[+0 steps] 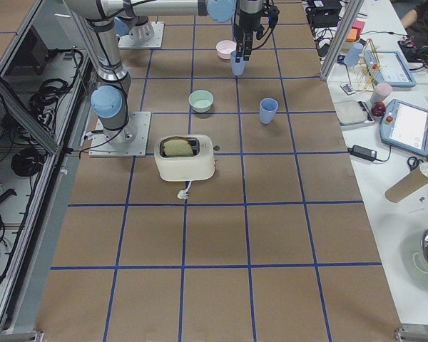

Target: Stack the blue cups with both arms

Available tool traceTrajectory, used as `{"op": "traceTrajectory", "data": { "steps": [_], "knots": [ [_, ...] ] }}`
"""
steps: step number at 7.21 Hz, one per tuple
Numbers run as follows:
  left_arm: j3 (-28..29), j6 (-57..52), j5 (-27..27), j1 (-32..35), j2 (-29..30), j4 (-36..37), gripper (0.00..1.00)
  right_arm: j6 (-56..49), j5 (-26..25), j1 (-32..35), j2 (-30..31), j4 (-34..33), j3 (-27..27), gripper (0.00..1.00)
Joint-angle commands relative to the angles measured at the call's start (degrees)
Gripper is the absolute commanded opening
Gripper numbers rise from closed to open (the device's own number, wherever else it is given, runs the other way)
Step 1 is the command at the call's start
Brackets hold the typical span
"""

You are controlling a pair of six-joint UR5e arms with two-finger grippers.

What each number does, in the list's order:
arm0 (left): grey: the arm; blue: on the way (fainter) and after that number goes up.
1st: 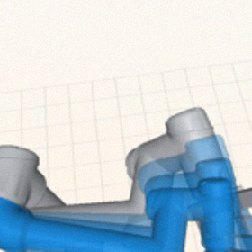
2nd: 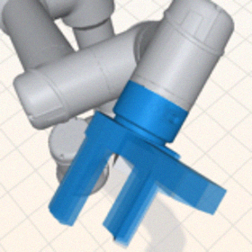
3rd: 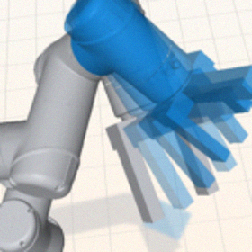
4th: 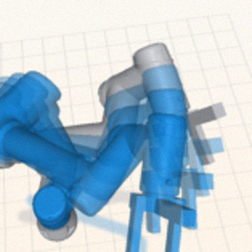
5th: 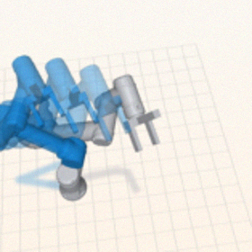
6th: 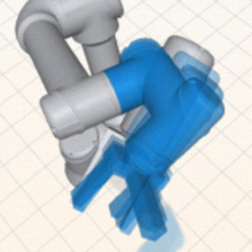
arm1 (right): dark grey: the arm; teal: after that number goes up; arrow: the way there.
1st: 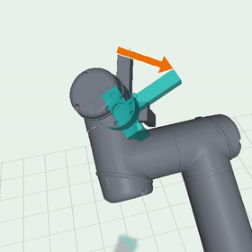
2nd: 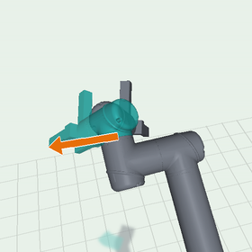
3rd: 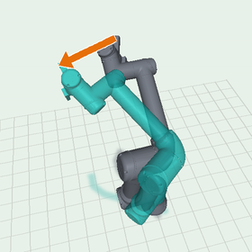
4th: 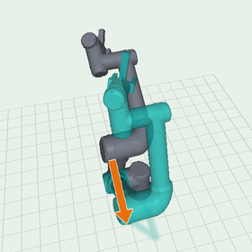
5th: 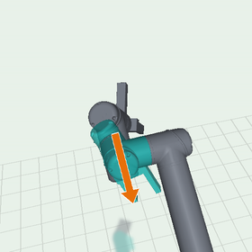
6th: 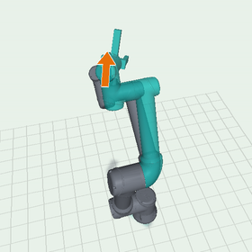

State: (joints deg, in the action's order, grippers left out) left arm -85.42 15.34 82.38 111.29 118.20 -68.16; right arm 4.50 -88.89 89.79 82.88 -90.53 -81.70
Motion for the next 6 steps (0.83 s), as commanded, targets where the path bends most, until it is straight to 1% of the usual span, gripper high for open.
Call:
{"op": "traceTrajectory", "data": {
  "steps": [1, 2, 3, 4, 5, 6],
  "knots": [
    [-0.1, 0.1, 0.0, 0.2, 1.4, 2.1, 0.35, -0.4, 0.3, -1.4, 0.0, 0.0, 0.0, 1.00],
    [-0.1, 0.1, 0.2, 0.1, 1.8, 3.2, 0.99, -0.4, 0.3, -1.4, 0.0, -0.1, 0.1, 1.00],
    [1.0, -0.1, 0.5, -0.8, 1.3, 3.3, 1.00, -0.5, 0.2, -1.7, 0.2, -0.4, 0.1, 1.00],
    [1.6, -0.1, 0.8, -3.4, -0.9, 2.6, 1.00, -0.5, 0.0, -2.6, 0.2, -0.6, 0.6, 1.00],
    [4.0, 0.0, 0.6, -5.8, -3.9, -0.2, 1.00, -0.8, 0.4, -3.8, -0.8, -0.7, 0.3, 1.00],
    [6.7, -0.8, 0.6, -7.7, -7.2, -9.9, 1.00, -1.4, 0.4, -4.4, -3.9, -2.7, 1.4, 1.00]
  ]
}}
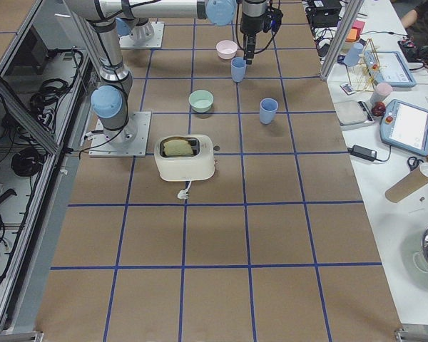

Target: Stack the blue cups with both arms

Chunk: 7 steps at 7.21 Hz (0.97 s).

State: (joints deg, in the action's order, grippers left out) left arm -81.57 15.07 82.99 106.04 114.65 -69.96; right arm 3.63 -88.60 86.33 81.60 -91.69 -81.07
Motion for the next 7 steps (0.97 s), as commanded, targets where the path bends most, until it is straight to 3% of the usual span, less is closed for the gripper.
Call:
{"op": "traceTrajectory", "data": {
  "steps": [1, 3, 7],
  "knots": [
    [4.1, -1.9, 0.0, -5.4, -7.6, -15.8, 1.00, -0.7, 0.2, -1.1, -4.4, -3.1, 2.5, 1.00],
    [3.8, -11.6, 0.9, -9.5, -16.5, -23.4, 1.00, -0.8, 0.2, -1.6, -10.8, -4.7, 7.7, 1.00],
    [-3.2, -15.2, 3.1, -15.1, -23.5, -20.9, 1.00, -1.9, 0.3, -5.0, -18.7, -7.7, 9.0, 1.00]
  ]
}}
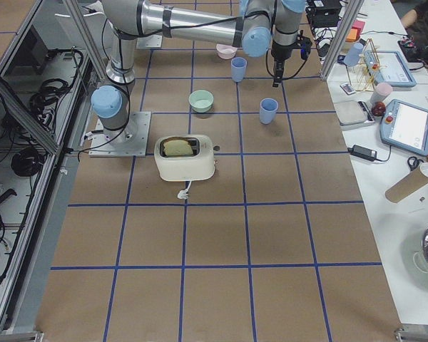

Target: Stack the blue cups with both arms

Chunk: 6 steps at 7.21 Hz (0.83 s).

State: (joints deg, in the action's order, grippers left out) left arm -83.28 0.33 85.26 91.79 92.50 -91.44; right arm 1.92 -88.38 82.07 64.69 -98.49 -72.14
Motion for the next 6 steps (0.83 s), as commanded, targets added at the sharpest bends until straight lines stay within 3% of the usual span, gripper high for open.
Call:
{"op": "traceTrajectory", "data": {
  "steps": [1, 3, 6],
  "knots": [
    [-1.5, -0.2, 0.9, -0.9, -1.4, -0.1, 1.00, -0.2, 0.1, -1.5, -3.4, -2.5, 0.0, 1.00],
    [-1.6, -0.4, 0.8, -0.7, -1.0, 0.5, 1.00, -0.2, 0.1, -2.2, -4.0, -2.6, -2.8, 1.00],
    [-1.5, 0.3, 5.4, -0.7, -1.0, 1.0, 1.00, -0.3, 3.0, -2.1, -4.6, -7.3, -5.6, 1.00]
  ]
}}
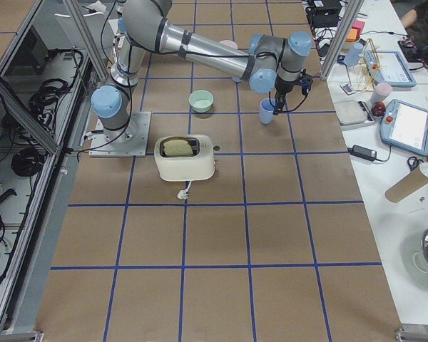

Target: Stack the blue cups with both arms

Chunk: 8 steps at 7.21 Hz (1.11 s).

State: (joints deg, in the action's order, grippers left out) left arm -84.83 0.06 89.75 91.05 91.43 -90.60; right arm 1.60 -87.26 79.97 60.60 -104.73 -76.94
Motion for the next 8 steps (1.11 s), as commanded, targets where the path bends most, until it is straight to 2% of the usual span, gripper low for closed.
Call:
{"op": "traceTrajectory", "data": {
  "steps": [1, 3, 4, 5, 6, 8],
  "knots": [
    [0.1, 0.5, 1.0, 0.0, 0.1, 0.2, 1.00, 0.0, 2.2, 0.0, -1.0, -2.2, -1.6, 1.00],
    [0.2, 0.5, 1.1, 0.0, 0.1, 0.2, 1.00, -0.9, 2.2, 0.0, -1.4, -5.2, -4.2, 1.00],
    [0.2, 0.5, 1.2, 0.0, -0.1, 0.2, 1.00, -0.9, 2.3, 0.0, -1.5, -5.8, -4.4, 0.96],
    [0.2, 0.5, 1.3, 0.0, -0.1, 0.2, 1.00, -1.0, 2.3, 0.0, -1.5, -5.6, -5.5, 0.66],
    [0.2, 0.5, 1.2, 0.0, 0.1, 0.2, 1.00, -1.1, 2.3, 0.0, -1.5, -6.0, -7.2, 0.40],
    [0.3, 0.5, 1.2, 0.0, -0.1, 0.2, 1.00, -1.6, 5.8, 0.1, -1.4, -7.9, -8.3, 0.05]
  ]
}}
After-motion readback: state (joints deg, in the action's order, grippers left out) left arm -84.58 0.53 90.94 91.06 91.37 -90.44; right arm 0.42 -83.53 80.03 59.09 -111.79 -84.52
